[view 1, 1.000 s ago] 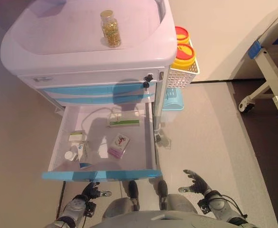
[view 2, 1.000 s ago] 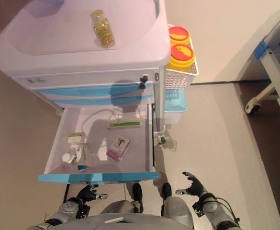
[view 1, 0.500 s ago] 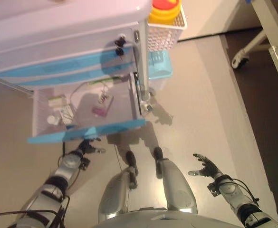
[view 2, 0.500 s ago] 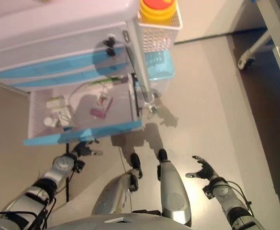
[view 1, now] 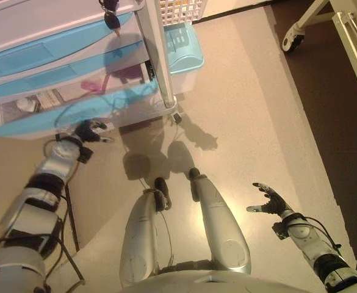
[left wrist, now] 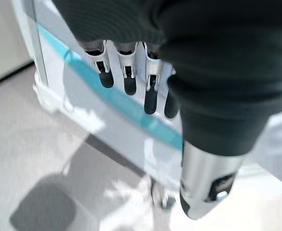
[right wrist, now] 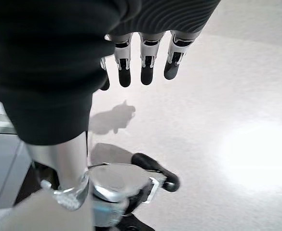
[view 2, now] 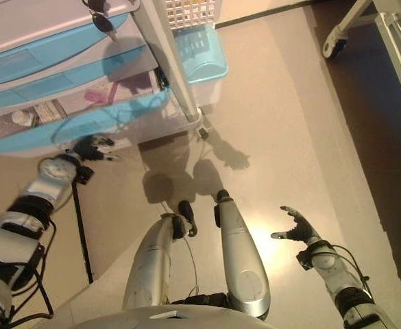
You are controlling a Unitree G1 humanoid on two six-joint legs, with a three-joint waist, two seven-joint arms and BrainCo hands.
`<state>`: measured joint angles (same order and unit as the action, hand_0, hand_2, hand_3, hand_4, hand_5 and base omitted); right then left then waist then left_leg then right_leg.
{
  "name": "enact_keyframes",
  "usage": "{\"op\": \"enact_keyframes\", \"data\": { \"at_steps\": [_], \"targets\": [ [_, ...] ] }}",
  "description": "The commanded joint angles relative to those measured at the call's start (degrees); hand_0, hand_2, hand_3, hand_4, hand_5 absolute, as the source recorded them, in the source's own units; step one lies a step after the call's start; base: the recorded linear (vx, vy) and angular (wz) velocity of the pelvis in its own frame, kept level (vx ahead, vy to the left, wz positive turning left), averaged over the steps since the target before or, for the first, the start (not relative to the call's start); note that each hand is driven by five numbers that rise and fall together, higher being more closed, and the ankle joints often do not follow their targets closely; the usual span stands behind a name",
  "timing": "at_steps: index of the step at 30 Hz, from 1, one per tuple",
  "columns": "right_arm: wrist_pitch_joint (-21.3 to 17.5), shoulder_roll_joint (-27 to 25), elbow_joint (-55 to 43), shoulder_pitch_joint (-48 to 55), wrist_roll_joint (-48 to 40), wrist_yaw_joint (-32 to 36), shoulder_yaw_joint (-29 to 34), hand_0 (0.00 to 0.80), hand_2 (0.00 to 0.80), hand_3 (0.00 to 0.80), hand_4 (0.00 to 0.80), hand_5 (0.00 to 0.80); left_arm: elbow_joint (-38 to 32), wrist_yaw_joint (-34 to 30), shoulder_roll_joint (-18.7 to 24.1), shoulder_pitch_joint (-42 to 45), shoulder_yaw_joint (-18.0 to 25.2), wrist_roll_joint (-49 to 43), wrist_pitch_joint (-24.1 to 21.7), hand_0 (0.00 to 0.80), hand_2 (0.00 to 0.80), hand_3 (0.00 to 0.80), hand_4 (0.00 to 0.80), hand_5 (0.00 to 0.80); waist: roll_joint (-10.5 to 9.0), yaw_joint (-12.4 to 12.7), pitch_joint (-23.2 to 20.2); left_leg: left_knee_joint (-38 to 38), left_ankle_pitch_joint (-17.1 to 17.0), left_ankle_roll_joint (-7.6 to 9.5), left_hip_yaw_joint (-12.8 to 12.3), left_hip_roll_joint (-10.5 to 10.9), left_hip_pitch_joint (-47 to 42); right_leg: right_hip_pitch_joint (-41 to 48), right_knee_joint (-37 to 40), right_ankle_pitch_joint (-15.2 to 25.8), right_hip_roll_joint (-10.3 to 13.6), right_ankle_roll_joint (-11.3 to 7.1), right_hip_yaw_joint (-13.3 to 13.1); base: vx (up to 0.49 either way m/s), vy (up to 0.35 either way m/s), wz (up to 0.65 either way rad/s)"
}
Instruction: Open the drawer and pick up the medicine
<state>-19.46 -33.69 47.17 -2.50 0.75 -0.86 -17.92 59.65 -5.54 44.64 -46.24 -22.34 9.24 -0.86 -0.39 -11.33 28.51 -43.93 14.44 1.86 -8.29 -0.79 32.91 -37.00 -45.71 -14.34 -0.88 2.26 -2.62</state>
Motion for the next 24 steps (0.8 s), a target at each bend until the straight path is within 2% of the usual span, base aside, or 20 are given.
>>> {"op": "enact_keyframes", "data": {
  "at_steps": [1,6,8,9,12,16,20,21,24],
  "targets": [
    [-3.36,0.19,0.78,5.63,-1.15,-1.0,-1.57,0.0,0.0,0.0,0.0,0.0,6.95,8.19,5.34,-6.77,3.92,2.74,-2.91,0.0,0.0,0.0,0.0,0.0,-1.34,-2.58,-5.27,2.82,0.54,4.16,-0.81,2.31,-0.87,0.95,3.47,2.08,-1.21,0.53,-0.23,0.0,0.0,0.0],
    [-2.83,1.37,0.93,3.37,-2.52,-2.38,-4.58,0.0,0.0,0.0,0.0,0.0,10.73,13.74,4.03,-9.64,2.87,2.76,-4.97,0.0,0.0,0.0,0.0,0.0,-1.56,-2.63,-4.83,5.47,-1.35,3.88,-0.58,2.34,-0.27,-0.44,5.35,3.47,-2.97,0.38,-0.72,-0.041,-0.047,-0.01],
    [-2.13,1.77,0.34,2.73,-2.89,-2.78,-4.9,0.0,0.0,0.0,0.0,0.0,10.43,14.61,3.58,-9.13,2.85,2.56,-5.3,0.0,0.0,0.0,0.0,0.0,-1.61,-2.43,-4.7,6.45,-1.88,3.68,-0.55,2.36,-0.37,-0.44,6.25,4.1,-3.23,0.14,-0.86,-0.076,-0.054,-0.02],
    [-1.77,1.85,0.01,2.44,-3.03,-2.85,-4.95,0.0,0.0,0.0,0.0,0.0,10.38,14.88,3.52,-9.01,2.9,2.8,-5.4,0.0,0.0,0.0,0.0,0.0,-1.81,-2.41,-4.69,7.34,-3.76,3.88,-1.07,2.2,0.15,-0.87,7.46,6.05,-3.22,0.33,-0.79,-0.096,-0.057,-0.03],
    [-0.64,2.37,-0.86,1.87,-2.69,-2.68,-5.1,0.0,0.0,0.0,0.0,0.0,10.03,14.45,3.06,-8.19,3.04,4.17,-5.85,0.0,0.0,0.0,0.0,0.0,-1.93,-2.14,-4.55,8.78,-4.5,3.56,-1.07,2.21,-0.33,-0.43,9.0,6.97,-3.5,-0.1,-1.14,-0.046,-0.055,-0.02],
    [-1.53,3.55,-0.95,2.15,-2.74,-2.33,-5.04,0.0,0.0,0.0,0.0,0.0,7.18,11.67,2.29,-5.07,4.59,9.24,-7.08,0.0,0.0,0.0,0.0,0.0,-1.89,-1.33,-4.56,11.74,-5.28,3.2,-0.87,2.22,-2.41,1.6,11.41,7.57,-3.42,-0.83,-1.47,-0.01,-0.084,0.0],
    [-4.04,5.28,-0.96,2.37,-4.21,-0.4,-4.42,0.0,0.0,0.0,0.0,0.0,1.29,4.94,-0.29,1.23,8.76,20.88,-9.75,0.0,0.0,0.0,0.0,0.0,-1.19,0.07,-5.04,14.84,-6.12,2.61,-0.21,2.61,-5.61,5.27,13.95,7.47,-2.19,-1.26,-0.74,-0.004,-0.086,0.03],
    [-4.79,6.05,-0.88,2.49,-5.02,0.27,-3.9,0.0,0.0,0.0,0.0,0.0,-1.69,2.54,-1.92,4.43,10.75,25.11,-10.45,0.0,0.0,0.0,0.0,0.0,-0.85,0.72,-5.32,15.52,-6.21,2.44,0.2,2.9,-6.66,6.77,14.62,7.22,-1.58,-1.21,-0.25,-0.003,-0.085,0.04],
    [-5.59,7.96,-0.65,3.15,-4.22,1.59,-2.04,0.0,0.0,0.0,0.0,0.0,-9.31,-0.32,-6.85,14.15,13.8,30.02,-12.14,0.0,0.0,0.0,0.0,0.0,-0.06,2.49,-6.33,17.49,-6.5,2.11,1.53,3.8,-9.52,10.53,16.4,6.78,-0.31,-1.29,1.04,0.013,-0.089,0.15]
  ]
}}
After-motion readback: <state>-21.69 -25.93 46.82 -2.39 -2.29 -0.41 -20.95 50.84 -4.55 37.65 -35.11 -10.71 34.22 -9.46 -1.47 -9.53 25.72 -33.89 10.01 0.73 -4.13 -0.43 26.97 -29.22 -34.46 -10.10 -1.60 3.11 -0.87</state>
